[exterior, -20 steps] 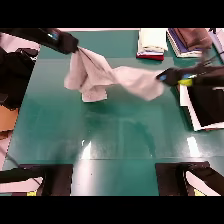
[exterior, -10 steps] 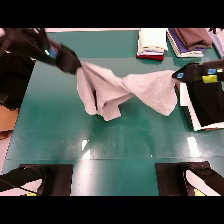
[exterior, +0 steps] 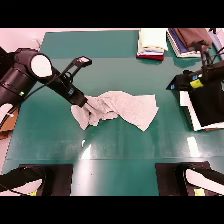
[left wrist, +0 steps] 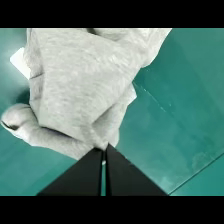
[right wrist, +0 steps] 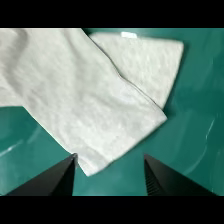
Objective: Fold the shirts.
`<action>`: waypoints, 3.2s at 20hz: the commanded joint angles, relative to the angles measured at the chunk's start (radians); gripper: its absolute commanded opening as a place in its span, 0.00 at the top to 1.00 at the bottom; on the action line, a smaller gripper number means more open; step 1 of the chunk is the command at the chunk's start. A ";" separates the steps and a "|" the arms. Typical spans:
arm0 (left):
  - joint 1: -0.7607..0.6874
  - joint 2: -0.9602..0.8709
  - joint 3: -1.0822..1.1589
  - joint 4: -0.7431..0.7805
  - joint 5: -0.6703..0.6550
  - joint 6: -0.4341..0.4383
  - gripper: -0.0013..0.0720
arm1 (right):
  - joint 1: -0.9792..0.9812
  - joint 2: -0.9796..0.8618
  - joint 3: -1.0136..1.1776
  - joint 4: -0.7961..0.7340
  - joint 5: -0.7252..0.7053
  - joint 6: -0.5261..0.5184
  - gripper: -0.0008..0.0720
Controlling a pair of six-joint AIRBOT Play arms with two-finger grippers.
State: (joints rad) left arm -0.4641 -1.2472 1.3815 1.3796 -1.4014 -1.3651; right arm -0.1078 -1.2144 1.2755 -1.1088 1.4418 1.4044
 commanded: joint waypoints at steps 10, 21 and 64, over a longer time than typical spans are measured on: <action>0.000 0.001 -0.036 0.008 0.119 0.004 0.95 | 0.121 -0.101 -0.458 0.071 -0.353 0.001 0.41; 0.000 0.105 0.135 0.279 0.070 -0.087 0.95 | 0.132 0.054 -0.126 0.059 -0.285 0.000 0.97; 0.554 0.095 -0.406 -0.235 0.178 -0.084 0.28 | 0.076 -0.139 0.133 -0.069 -0.081 0.061 0.97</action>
State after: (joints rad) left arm 0.0231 -1.1545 1.1034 1.2427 -1.2358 -1.4597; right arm -0.0319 -1.3544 1.4086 -1.1786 1.3609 1.4651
